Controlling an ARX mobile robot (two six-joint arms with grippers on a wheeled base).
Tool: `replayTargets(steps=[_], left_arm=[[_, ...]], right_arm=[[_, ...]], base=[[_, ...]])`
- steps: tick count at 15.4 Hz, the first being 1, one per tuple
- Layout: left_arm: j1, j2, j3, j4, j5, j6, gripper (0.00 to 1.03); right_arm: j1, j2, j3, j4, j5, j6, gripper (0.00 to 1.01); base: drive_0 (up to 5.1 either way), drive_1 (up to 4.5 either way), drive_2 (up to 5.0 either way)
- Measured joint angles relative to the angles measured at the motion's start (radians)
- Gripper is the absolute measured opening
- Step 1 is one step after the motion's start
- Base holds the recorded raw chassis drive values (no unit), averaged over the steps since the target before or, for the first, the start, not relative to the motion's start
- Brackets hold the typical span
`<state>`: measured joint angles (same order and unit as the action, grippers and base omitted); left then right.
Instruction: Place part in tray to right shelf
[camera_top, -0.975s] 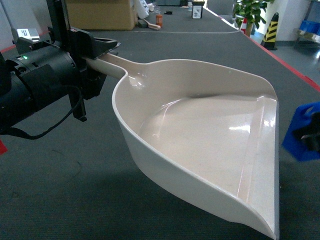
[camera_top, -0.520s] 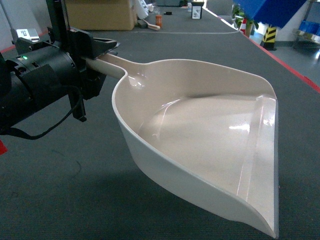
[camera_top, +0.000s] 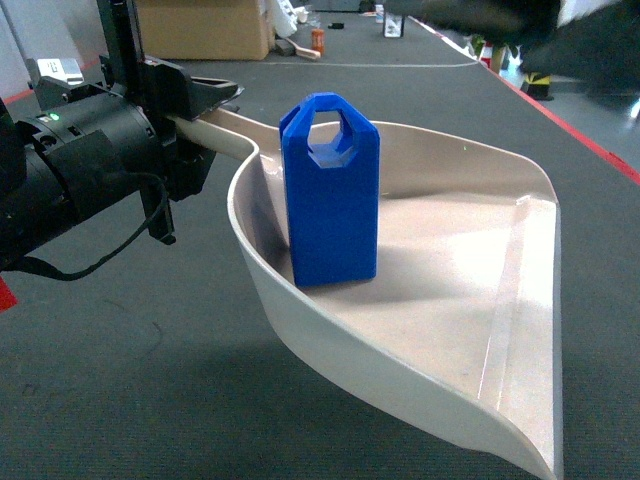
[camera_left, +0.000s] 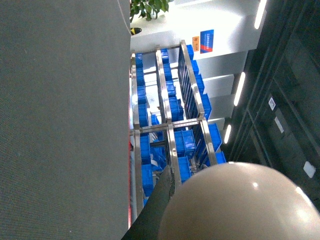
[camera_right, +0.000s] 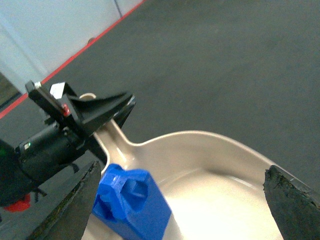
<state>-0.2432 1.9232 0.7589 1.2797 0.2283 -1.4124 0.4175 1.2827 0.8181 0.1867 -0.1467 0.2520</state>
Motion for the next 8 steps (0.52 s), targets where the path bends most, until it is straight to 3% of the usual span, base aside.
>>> replayTargets(steps=[2,4,7,8], left_arm=[[0.0,0.0,0.0,0.0,0.0,0.0,0.12],[0.0,0.0,0.0,0.0,0.0,0.0,0.12],[0.0,0.0,0.0,0.0,0.0,0.0,0.12],[0.0,0.0,0.0,0.0,-0.002,0.0,0.12]], right_arm=[[-0.017,-0.13,-0.047,0.008,0.122,-0.11,0.98],[-0.061,-0.288,-0.153,-0.009,0.291,-0.275,0.98],[-0.077,-0.443,-0.256,-0.077,0.423,-0.366,0.98],[-0.076,-0.463,-0.258,-0.064,0.425,-0.383,0.98]], base=[[0.0,0.0,0.0],[0.0,0.0,0.0],[0.0,0.0,0.0],[0.0,0.0,0.0]])
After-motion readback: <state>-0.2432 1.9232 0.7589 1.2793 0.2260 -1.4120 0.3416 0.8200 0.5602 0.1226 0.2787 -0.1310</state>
